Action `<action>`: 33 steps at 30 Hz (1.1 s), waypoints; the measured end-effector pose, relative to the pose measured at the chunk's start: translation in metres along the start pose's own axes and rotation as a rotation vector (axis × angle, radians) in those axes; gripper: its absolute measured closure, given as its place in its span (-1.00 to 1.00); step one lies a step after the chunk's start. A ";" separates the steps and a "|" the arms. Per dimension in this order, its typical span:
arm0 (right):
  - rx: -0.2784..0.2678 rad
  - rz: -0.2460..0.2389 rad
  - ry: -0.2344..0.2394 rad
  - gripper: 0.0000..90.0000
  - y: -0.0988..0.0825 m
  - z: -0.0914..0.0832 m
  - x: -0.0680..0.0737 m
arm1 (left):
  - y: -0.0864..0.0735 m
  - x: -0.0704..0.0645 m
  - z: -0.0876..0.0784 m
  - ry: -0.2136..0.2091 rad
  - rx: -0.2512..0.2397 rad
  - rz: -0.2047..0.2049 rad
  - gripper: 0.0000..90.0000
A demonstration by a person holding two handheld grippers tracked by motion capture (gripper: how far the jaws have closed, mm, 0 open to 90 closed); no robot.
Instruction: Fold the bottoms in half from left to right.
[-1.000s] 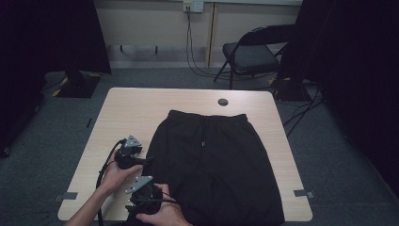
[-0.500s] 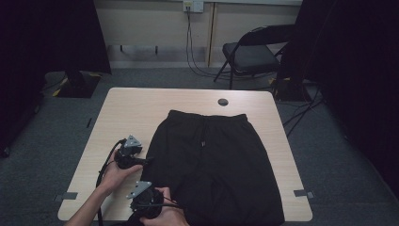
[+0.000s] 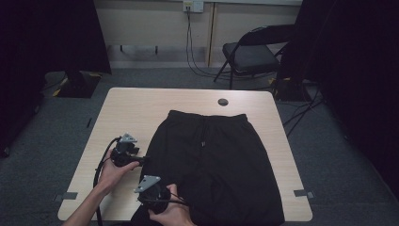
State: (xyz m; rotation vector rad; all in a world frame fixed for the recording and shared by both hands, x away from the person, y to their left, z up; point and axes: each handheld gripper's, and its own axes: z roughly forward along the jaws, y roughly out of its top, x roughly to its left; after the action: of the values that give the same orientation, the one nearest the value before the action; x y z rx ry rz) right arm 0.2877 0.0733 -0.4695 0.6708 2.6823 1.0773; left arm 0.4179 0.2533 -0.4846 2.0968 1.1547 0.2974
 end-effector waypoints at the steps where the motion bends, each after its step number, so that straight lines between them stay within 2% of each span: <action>1: -0.011 0.002 -0.009 0.97 0.000 -0.007 -0.003 | 0.000 0.001 -0.001 -0.007 -0.009 -0.014 -0.20; 3: -0.031 0.005 -0.032 0.97 -0.001 -0.024 -0.012 | 0.001 0.000 -0.003 -0.007 -0.018 -0.022 -0.20; 4: -0.031 0.005 -0.032 0.97 -0.001 -0.024 -0.012 | 0.001 0.000 -0.003 -0.007 -0.018 -0.022 -0.20; 5: -0.046 0.015 -0.055 0.97 -0.008 -0.043 -0.023 | 0.001 -0.001 -0.004 -0.015 -0.017 -0.008 -0.20; 7: -0.048 0.022 -0.069 0.97 -0.011 -0.049 -0.027 | 0.001 -0.002 -0.003 -0.019 -0.016 -0.009 -0.20; 8: -0.051 0.048 -0.101 0.97 -0.024 -0.062 -0.038 | 0.002 -0.005 -0.002 -0.014 -0.014 -0.002 -0.19; 9: -0.051 0.067 -0.109 0.97 -0.032 -0.066 -0.044 | 0.003 -0.007 -0.001 -0.014 -0.019 -0.003 -0.18; 10: -0.046 0.082 -0.121 0.97 -0.040 -0.070 -0.050 | 0.004 -0.009 -0.001 -0.015 -0.022 0.007 -0.16; 11: -0.046 0.082 -0.121 0.97 -0.040 -0.070 -0.050 | 0.004 -0.009 -0.001 -0.015 -0.022 0.007 -0.16; 12: -0.043 0.128 -0.137 0.97 -0.057 -0.077 -0.062 | 0.005 -0.014 0.001 -0.016 -0.027 0.019 -0.15; 14: -0.027 0.155 -0.137 0.97 -0.067 -0.080 -0.069 | 0.009 -0.024 0.003 -0.031 -0.019 0.054 -0.15; 15: -0.027 0.155 -0.137 0.97 -0.067 -0.080 -0.069 | 0.009 -0.024 0.003 -0.031 -0.019 0.054 -0.15; 16: 0.008 0.150 -0.155 0.97 -0.076 -0.081 -0.073 | 0.011 -0.031 0.004 -0.039 -0.015 0.083 -0.15; 17: 0.018 0.151 -0.156 0.96 -0.079 -0.081 -0.074 | 0.013 -0.034 0.005 -0.044 -0.011 0.099 -0.15; 19: 0.046 0.149 -0.156 0.93 -0.087 -0.078 -0.077 | 0.016 -0.040 0.009 -0.053 -0.010 0.112 -0.13; 21: 0.066 0.156 -0.153 0.77 -0.094 -0.074 -0.078 | 0.020 -0.045 0.014 -0.062 -0.007 0.112 -0.12; 23: 0.056 0.170 -0.158 0.64 -0.095 -0.073 -0.079 | 0.023 -0.051 0.019 -0.063 0.001 0.130 -0.11; 24: 0.056 0.170 -0.158 0.64 -0.095 -0.073 -0.079 | 0.023 -0.051 0.019 -0.063 0.001 0.130 -0.10; 25: 0.029 0.175 -0.170 0.46 -0.090 -0.075 -0.079 | 0.024 -0.055 0.023 -0.072 0.008 0.145 -0.10; 27: 0.015 0.167 -0.170 0.47 -0.085 -0.075 -0.079 | 0.024 -0.057 0.024 -0.074 0.018 0.159 -0.10; 29: 0.010 0.159 -0.177 0.45 -0.083 -0.074 -0.079 | 0.023 -0.057 0.024 -0.064 0.016 0.155 -0.11; 31: 0.001 0.173 -0.170 0.41 -0.081 -0.067 -0.081 | 0.023 -0.049 0.021 -0.060 -0.005 0.119 -0.12; 32: 0.001 0.173 -0.170 0.41 -0.081 -0.067 -0.081 | 0.023 -0.049 0.021 -0.060 -0.005 0.119 -0.13; 33: 0.001 0.180 -0.172 0.38 -0.082 -0.063 -0.084 | 0.023 -0.045 0.019 -0.051 -0.016 0.102 -0.13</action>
State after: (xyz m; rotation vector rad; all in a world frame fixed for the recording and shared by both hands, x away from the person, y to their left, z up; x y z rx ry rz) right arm 0.3137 -0.0570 -0.4806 0.9741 2.5150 1.0066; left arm 0.4164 0.1996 -0.4764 2.1406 1.0144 0.2983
